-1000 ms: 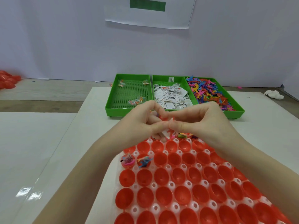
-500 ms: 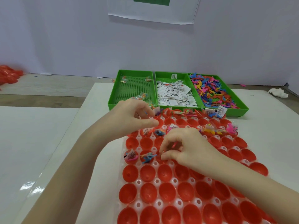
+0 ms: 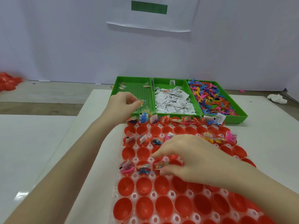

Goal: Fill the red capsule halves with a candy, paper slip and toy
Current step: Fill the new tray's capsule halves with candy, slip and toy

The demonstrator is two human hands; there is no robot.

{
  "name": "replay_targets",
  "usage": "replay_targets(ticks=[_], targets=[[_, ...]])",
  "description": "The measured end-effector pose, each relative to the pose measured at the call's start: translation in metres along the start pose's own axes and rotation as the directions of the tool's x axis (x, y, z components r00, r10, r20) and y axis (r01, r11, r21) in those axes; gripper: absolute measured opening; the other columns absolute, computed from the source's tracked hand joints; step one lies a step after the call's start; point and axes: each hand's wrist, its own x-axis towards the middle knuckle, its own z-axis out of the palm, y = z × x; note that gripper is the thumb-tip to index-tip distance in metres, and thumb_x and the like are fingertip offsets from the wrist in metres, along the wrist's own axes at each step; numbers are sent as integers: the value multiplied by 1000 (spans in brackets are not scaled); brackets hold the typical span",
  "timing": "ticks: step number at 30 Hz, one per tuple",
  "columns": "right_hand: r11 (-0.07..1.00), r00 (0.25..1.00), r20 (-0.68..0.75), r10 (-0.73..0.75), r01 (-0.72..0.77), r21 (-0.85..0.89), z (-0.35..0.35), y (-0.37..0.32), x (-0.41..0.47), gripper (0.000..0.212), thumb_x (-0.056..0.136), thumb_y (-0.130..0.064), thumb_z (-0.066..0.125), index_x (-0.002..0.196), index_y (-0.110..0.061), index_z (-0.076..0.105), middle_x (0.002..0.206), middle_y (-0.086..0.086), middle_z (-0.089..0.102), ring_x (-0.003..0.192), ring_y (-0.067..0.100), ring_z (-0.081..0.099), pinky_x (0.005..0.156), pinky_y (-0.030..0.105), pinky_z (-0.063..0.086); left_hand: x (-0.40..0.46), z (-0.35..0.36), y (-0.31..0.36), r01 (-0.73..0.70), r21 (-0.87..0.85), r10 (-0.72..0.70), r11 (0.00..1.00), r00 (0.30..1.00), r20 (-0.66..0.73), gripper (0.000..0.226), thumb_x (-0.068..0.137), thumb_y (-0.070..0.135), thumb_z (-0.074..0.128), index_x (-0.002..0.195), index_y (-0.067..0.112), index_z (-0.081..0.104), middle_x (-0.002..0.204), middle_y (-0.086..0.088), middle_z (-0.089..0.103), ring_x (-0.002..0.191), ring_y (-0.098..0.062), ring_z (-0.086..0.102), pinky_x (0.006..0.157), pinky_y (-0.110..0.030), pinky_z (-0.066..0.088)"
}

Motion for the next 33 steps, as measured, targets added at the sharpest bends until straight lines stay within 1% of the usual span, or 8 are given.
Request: replay_targets(ticks=[3,6,11,15,21,26,30,33], targets=[[966,990,-93,107,-82,244,-24,17,0,28,71,-51,66,96,-40,70,92,-21,68,88,-5,58,74,12,43,35,11,-17,33,166,-45,986,996,71,32,94,24,49,120,7,59,125,-8,59,109,-19,53,87,-25,36],[895,869,-354,346,-192,403,-40,74,9,4,76,-35,69,73,-34,71,70,-15,69,67,-5,59,60,6,41,52,24,-31,14,331,-102,943,962,251,42,97,30,45,133,9,49,139,-9,48,123,-24,46,97,-29,35],[709,623,-339,705,-638,300,-39,191,12,33,86,-24,64,114,-6,64,116,11,64,103,21,58,89,31,41,60,31,-41,39,208,-89,977,967,238,36,81,23,70,114,9,66,112,-8,67,91,-13,54,81,-20,38],[662,652,-120,748,-723,199,-26,226,12,58,83,-34,66,132,-6,49,133,13,52,119,28,50,97,35,39,60,32,-43,24,100,-36,995,993,115,25,73,12,77,96,4,70,91,-8,69,77,-8,56,70,-12,42],[699,623,-319,714,-648,301,-21,233,19,24,74,-15,76,95,-5,71,87,10,66,79,19,56,73,30,43,62,28,-42,33,3,-33,999,999,-38,12,75,16,76,83,11,69,68,9,57,63,-1,50,53,-9,36],[734,640,-372,673,-640,227,-16,234,21,5,81,-18,70,78,-15,68,95,5,67,80,15,53,73,31,43,57,22,-38,80,-110,-95,991,986,-134,13,77,12,73,70,13,61,68,4,59,64,-6,53,53,-10,38],[721,661,-288,693,-635,278,-14,236,23,31,76,-21,74,103,-8,68,95,5,61,84,16,51,75,28,38,44,14,-27,164,-521,-244,837,966,-89,14,75,2,72,72,10,62,78,-5,67,61,-13,66,55,-13,51],[689,599,-341,725,-623,372,-14,234,24,30,73,-15,77,100,-5,70,93,13,65,80,20,55,73,32,44,30,9,-15,190,-618,-276,763,960,-45,18,75,1,70,83,13,61,71,-1,65,52,-6,62,58,-14,50]])
